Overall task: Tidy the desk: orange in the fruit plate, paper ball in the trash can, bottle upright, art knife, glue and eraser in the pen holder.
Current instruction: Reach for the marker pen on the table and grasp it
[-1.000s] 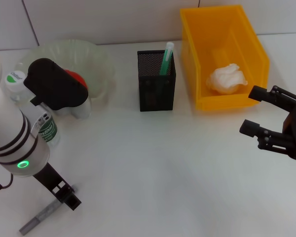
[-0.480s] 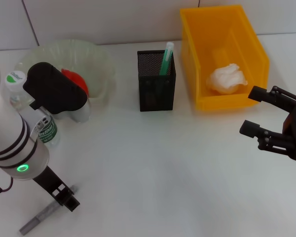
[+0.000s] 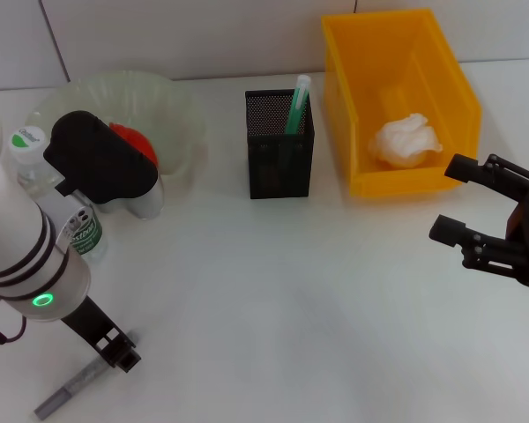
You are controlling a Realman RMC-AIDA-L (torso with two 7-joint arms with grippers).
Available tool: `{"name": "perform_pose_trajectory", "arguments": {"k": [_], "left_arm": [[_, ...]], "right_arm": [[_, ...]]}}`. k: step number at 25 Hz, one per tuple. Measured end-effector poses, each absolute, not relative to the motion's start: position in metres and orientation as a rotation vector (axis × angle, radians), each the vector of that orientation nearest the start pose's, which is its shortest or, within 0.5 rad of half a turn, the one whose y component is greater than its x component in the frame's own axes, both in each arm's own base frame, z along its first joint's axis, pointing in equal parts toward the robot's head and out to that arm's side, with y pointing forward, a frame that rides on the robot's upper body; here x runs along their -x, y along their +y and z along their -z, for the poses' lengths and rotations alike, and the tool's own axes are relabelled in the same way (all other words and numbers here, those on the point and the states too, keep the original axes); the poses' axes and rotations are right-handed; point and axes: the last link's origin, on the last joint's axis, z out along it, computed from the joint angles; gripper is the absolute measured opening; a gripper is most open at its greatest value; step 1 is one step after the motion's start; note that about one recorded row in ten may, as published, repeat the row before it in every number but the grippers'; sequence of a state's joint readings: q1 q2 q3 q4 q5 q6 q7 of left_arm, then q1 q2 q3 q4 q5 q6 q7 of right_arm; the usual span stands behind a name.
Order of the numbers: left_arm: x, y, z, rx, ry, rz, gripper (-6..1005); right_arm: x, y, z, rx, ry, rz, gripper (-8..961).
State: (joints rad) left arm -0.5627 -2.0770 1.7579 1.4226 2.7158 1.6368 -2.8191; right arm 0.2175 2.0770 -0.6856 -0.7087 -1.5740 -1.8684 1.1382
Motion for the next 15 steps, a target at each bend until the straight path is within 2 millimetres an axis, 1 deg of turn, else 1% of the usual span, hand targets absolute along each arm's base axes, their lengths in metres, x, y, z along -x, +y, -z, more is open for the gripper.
{"name": "perform_pose_trajectory", "arguments": {"k": [7, 15], "left_arm": [[0.1847, 0.3093, 0.045, 2.533, -0.892, -0.918, 520], [0.1834, 0.3098, 0.0474, 2.543, -0.883, -0.911, 503]], "right_arm": [[-0.288, 0.2439, -0.0519, 2.419, 0.361, -1.171, 832], [-0.2881, 0.2438, -0.0523, 2.416, 0.363, -1.173, 832]]}}
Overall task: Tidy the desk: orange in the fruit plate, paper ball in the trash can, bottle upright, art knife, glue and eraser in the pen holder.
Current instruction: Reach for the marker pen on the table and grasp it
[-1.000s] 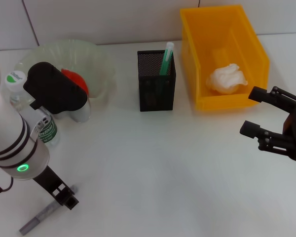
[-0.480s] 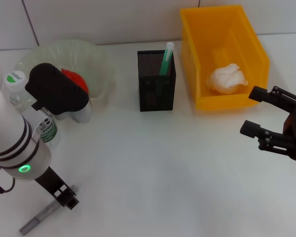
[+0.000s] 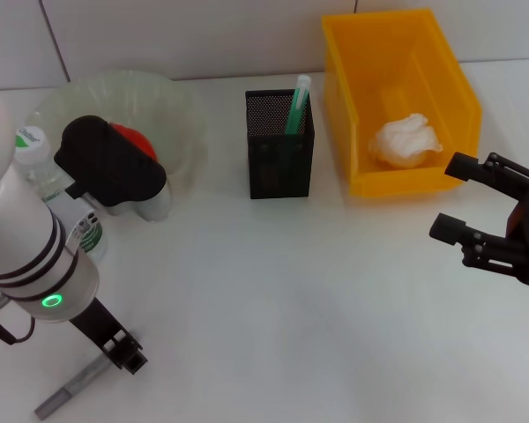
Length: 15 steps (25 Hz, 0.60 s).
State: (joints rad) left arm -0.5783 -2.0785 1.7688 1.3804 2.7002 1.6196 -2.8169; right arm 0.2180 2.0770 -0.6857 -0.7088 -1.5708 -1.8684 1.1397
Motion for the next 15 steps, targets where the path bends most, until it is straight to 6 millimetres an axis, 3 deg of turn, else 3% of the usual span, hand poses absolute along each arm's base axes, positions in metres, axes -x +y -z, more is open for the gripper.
{"name": "perform_pose_trajectory", "arguments": {"k": [15], "left_arm": [[0.1804, 0.3132, 0.0476, 2.543, -0.867, -0.904, 479]], "right_arm": [[-0.288, 0.2447, -0.0536, 2.412, 0.362, -1.174, 832]]}}
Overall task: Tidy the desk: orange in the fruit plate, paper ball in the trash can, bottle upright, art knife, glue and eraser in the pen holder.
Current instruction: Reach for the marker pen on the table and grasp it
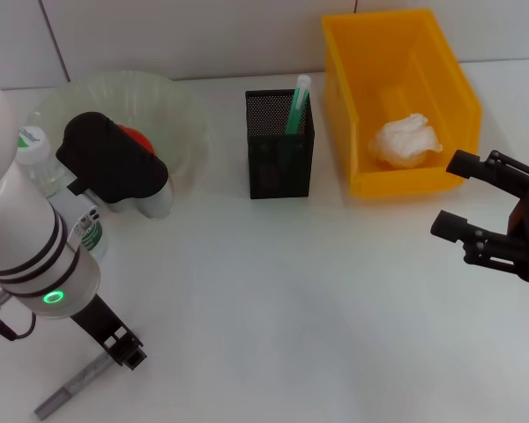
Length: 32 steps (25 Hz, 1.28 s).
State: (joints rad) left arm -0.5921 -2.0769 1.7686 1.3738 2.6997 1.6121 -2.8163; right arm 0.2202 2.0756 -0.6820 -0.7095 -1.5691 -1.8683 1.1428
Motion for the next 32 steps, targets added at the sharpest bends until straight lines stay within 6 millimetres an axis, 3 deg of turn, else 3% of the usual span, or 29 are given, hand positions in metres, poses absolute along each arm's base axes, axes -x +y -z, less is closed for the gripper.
{"name": "perform_pose_trajectory", "arguments": {"k": [9, 15, 32], "left_arm": [[0.1805, 0.3121, 0.0481, 2.546, -0.87, -0.91, 472], [0.1777, 0.3129, 0.0481, 2.549, -0.859, -0.919, 385], [0.178, 0.3147, 0.0515, 2.556, -0.871, -0.958, 377]], "right_arm": [[-0.288, 0.2449, -0.0537, 2.411, 0.362, -1.175, 832], [-0.2881, 0.2448, -0.0537, 2.411, 0.363, -1.175, 832], [-0.2892, 0.243, -0.0532, 2.408, 0.37, -1.174, 832]]}}
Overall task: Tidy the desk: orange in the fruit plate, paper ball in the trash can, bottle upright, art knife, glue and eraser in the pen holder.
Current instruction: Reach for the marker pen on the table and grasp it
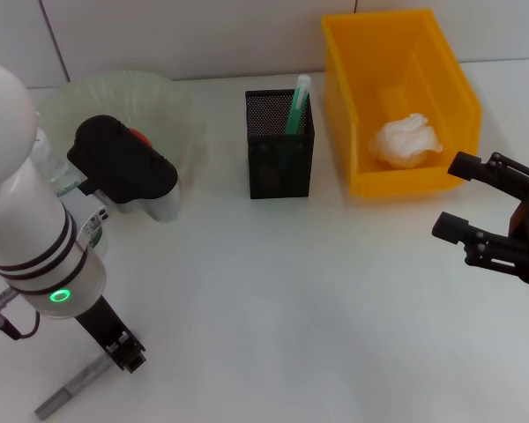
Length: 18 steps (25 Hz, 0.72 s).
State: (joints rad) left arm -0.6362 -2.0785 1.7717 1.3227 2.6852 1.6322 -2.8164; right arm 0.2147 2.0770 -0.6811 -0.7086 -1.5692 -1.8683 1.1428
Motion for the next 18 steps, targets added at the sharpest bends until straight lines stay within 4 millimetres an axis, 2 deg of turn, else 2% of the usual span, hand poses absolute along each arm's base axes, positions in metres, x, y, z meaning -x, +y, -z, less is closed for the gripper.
{"name": "perform_pose_trajectory", "arguments": {"k": [18], "left_arm": [[0.1775, 0.3163, 0.0515, 2.55, -0.868, -0.953, 359]], "right_arm": [[-0.2886, 0.2414, -0.0534, 2.412, 0.366, -1.183, 832]]}}
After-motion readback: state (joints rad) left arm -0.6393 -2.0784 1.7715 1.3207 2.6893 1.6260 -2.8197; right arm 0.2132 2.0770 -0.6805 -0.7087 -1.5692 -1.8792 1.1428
